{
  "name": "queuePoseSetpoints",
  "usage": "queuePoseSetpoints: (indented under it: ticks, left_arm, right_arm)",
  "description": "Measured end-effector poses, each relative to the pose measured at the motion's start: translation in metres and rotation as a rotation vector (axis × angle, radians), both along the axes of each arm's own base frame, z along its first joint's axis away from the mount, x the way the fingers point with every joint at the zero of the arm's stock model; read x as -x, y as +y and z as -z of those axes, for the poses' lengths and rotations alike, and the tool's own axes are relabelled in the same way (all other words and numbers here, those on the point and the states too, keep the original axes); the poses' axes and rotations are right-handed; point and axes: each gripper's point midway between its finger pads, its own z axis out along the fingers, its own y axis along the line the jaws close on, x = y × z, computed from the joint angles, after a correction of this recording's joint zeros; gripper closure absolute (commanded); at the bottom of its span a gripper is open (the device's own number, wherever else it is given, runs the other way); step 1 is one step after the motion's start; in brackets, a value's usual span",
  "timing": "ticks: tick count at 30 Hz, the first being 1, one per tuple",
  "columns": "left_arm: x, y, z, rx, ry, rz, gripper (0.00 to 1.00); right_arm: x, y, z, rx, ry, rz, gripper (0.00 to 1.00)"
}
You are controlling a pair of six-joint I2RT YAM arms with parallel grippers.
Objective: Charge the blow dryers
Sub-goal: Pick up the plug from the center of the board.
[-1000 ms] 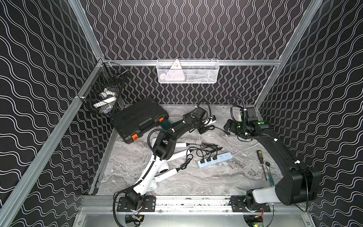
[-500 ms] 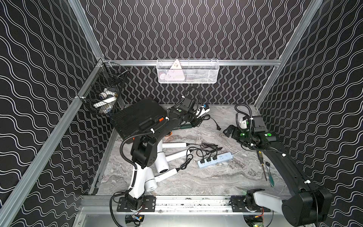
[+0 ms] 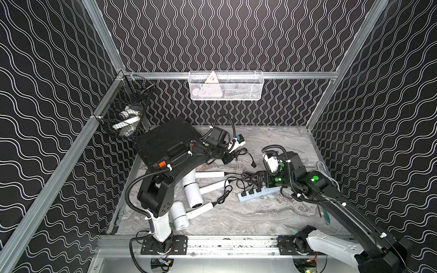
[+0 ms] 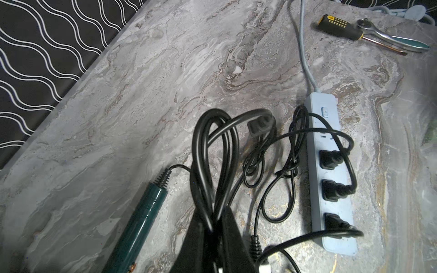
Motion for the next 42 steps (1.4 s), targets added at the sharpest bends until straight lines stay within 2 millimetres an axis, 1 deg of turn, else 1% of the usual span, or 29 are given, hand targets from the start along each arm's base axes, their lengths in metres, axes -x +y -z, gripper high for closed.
queuePoseSetpoints:
  ticks: [2,3,4,6,8,10,11,12,15,19,21,27,31,34,37,40,42]
  left_arm:
    - [0.008,0.003,0.005,0.01,0.005,0.01,1.0]
    - [0.011,0.003,0.005,0.02,0.006,0.02,1.0]
    - [0.013,0.002,0.002,0.032,-0.002,0.034,1.0]
    - [0.02,-0.001,-0.009,0.073,-0.04,0.093,1.0]
    - [0.028,-0.004,-0.014,0.104,-0.068,0.155,1.0]
    - [0.036,-0.006,-0.012,0.117,-0.079,0.206,1.0]
    - [0.039,-0.007,-0.009,0.12,-0.082,0.227,1.0]
    - [0.041,-0.007,-0.006,0.12,-0.088,0.246,1.0]
    - [0.042,0.0,-0.002,0.134,-0.124,0.285,1.0]
    - [0.041,0.015,0.006,0.142,-0.184,0.328,1.0]
    - [0.047,0.022,0.01,0.151,-0.22,0.371,1.0]
    - [0.057,0.033,0.011,0.219,-0.336,0.473,1.0]
    - [0.06,0.038,0.012,0.287,-0.402,0.483,1.0]
    - [0.058,0.038,0.0,0.331,-0.462,0.495,1.0]
    - [0.059,0.035,-0.013,0.368,-0.512,0.522,1.0]
    - [0.063,0.033,-0.024,0.408,-0.525,0.545,1.0]
    - [0.069,0.031,-0.034,0.433,-0.525,0.57,1.0]
  right_arm:
    - [-0.005,0.0,0.003,0.023,-0.01,0.001,0.02]
    - [-0.007,0.002,0.002,0.027,-0.018,-0.011,0.03]
    - [-0.009,0.005,0.001,0.027,-0.025,-0.021,0.05]
    - [-0.013,0.01,-0.001,0.032,-0.041,-0.049,0.12]
    - [-0.016,0.013,0.0,0.041,-0.046,-0.082,0.15]
    - [-0.015,0.017,0.004,0.052,-0.046,-0.124,0.19]
    - [-0.014,0.019,0.007,0.058,-0.046,-0.148,0.23]
    - [-0.014,0.02,0.009,0.061,-0.042,-0.164,0.24]
    - [-0.011,0.025,0.012,0.057,-0.04,-0.221,0.29]
    - [-0.003,0.028,0.006,0.03,-0.063,-0.28,0.32]
    - [0.003,0.028,0.007,0.023,-0.064,-0.303,0.33]
    - [0.02,0.034,0.016,-0.005,-0.025,-0.398,0.34]
    - [0.027,0.039,0.017,-0.035,-0.006,-0.443,0.34]
    - [0.03,0.043,0.015,-0.052,-0.012,-0.482,0.32]
    - [0.032,0.049,0.014,-0.063,-0.041,-0.537,0.26]
    - [0.029,0.052,0.012,-0.057,-0.092,-0.578,0.21]
    - [0.025,0.055,0.005,-0.059,-0.157,-0.604,0.2]
